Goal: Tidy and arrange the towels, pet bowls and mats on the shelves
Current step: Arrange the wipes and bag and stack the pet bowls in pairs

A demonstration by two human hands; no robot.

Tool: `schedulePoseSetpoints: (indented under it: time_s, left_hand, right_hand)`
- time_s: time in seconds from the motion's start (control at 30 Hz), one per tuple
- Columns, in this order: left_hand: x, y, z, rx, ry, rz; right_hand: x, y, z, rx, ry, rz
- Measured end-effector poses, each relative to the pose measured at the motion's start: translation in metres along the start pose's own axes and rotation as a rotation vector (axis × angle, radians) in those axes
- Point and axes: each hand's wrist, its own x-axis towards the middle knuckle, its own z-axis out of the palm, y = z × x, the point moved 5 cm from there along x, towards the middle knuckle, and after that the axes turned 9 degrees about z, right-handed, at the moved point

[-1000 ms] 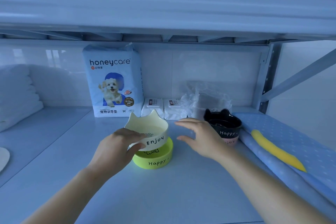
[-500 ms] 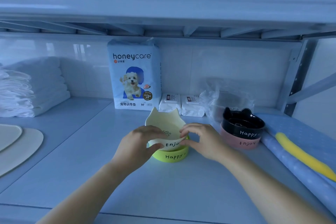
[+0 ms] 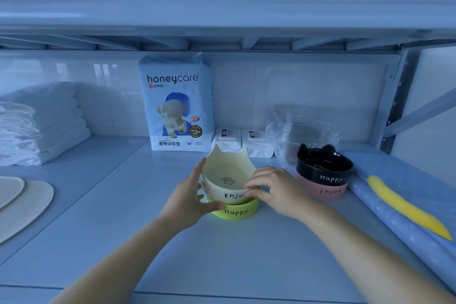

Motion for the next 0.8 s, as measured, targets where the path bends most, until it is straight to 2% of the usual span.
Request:
schedulePoseSetpoints:
  time_s: [0.23,0.43,0.63,0.8]
  left_hand:
    - [0.043,0.008,0.038,-0.075,-0.128,-0.001]
    - [0.069,0.004,0.052,-0.069,-0.059,-0.005]
    - [0.073,-0.010,0.065,-0.217,-0.012,-0.019]
    - [0.069,-0.014,0.071,-0.139,0.027,0.008]
  right_hand:
    - [-0.007,0.037,-0.018,-0.066,0.102,0.100]
    - [0.001,0.054,-0.022,-0.129,0.105,0.178]
    - [0.009,0.058,-0.015,-0.035,0.200,0.248]
    - [0.003,0.066,-0.013,0.039,0.286,0.217]
